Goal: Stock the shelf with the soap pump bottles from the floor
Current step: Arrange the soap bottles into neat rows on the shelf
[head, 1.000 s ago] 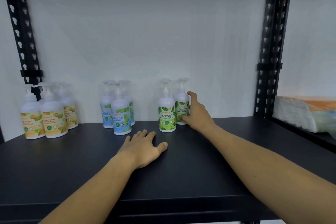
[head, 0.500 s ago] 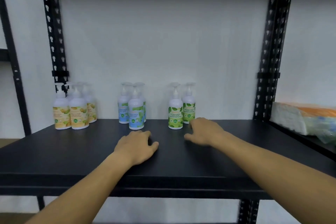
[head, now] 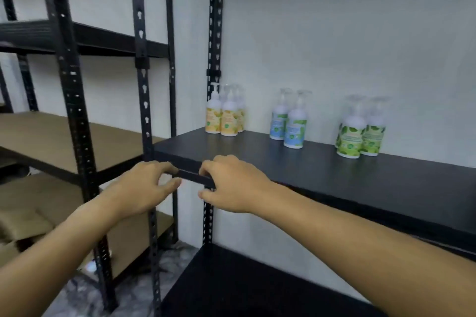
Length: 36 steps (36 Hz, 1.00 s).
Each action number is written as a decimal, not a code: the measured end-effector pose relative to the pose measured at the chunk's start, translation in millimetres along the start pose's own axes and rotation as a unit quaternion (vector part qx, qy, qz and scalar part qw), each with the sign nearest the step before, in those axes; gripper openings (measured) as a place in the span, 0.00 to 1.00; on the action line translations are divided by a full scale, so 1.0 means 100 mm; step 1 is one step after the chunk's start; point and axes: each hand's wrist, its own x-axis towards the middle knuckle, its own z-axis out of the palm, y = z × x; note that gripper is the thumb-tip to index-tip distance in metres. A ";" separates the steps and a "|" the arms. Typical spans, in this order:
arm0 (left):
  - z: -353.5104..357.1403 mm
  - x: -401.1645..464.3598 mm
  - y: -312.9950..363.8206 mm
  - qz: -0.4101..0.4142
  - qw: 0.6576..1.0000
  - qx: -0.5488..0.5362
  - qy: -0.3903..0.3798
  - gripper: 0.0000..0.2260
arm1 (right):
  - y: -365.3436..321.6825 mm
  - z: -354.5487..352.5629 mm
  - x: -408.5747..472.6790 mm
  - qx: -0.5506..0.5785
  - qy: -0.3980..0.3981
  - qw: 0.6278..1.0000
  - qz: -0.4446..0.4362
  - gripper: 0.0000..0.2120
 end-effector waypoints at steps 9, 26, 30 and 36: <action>0.66 -1.29 -1.25 -0.222 0.971 -0.075 -0.037 0.17 | -1.13 1.50 0.14 0.145 -0.103 0.983 -0.055 0.19; 2.72 -3.47 -2.39 -0.462 0.851 -0.215 -0.126 0.21 | -2.27 4.01 -0.73 0.161 -0.381 0.910 -0.041 0.12; 3.03 -3.87 -2.47 -0.492 0.825 -0.238 -0.142 0.29 | -2.44 4.26 -0.98 0.170 -0.422 0.890 -0.033 0.13; 3.53 -4.26 -2.47 -0.508 0.798 -0.304 -0.113 0.36 | -2.51 4.64 -1.26 0.213 -0.455 0.863 0.046 0.21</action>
